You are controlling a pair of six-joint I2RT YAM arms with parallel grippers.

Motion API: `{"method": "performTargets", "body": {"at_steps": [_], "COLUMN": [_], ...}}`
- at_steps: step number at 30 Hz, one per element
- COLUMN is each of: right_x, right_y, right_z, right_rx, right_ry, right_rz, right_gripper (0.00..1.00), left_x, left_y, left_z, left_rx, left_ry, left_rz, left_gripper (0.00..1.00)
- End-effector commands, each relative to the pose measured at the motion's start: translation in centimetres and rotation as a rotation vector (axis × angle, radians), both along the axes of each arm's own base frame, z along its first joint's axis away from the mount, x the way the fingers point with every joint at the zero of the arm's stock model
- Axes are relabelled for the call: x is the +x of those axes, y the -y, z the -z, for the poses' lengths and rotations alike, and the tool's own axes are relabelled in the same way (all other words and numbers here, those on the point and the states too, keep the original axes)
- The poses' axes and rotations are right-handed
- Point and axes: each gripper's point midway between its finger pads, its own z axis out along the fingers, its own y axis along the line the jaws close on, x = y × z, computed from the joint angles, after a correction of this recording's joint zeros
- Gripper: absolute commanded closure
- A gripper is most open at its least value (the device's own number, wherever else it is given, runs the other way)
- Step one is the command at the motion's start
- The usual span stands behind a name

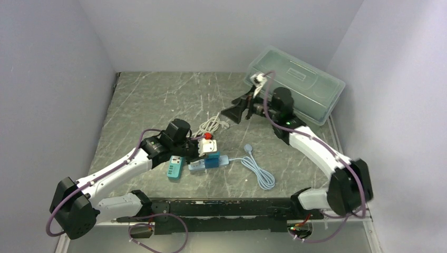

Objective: Insert the plug
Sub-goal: Insert the plug into the socket.

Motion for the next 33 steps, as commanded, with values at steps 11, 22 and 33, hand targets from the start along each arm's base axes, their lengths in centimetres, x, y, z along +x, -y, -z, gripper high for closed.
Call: {"method": "performTargets", "body": {"at_steps": [11, 22, 33], "right_x": [-6.6, -10.4, -12.1], "right_y": [-0.2, -2.4, -5.0], "right_z": [4.6, 7.7, 7.2], "right_rx": [-0.174, -0.236, -0.213], "right_ry": [0.255, 0.363, 0.452], "right_rz": [-0.09, -0.372, -0.47], "right_gripper": [0.13, 0.39, 0.34], "left_x": [0.4, 0.4, -0.3], "left_y": [-1.3, -1.6, -1.6], "left_z": [2.2, 2.9, 2.9], "left_rx": [0.082, 0.088, 0.075], "left_ry": [-0.004, -0.009, -0.037], "left_rz": [-0.037, -0.061, -0.063], "left_gripper": [1.0, 1.0, 1.0]}}
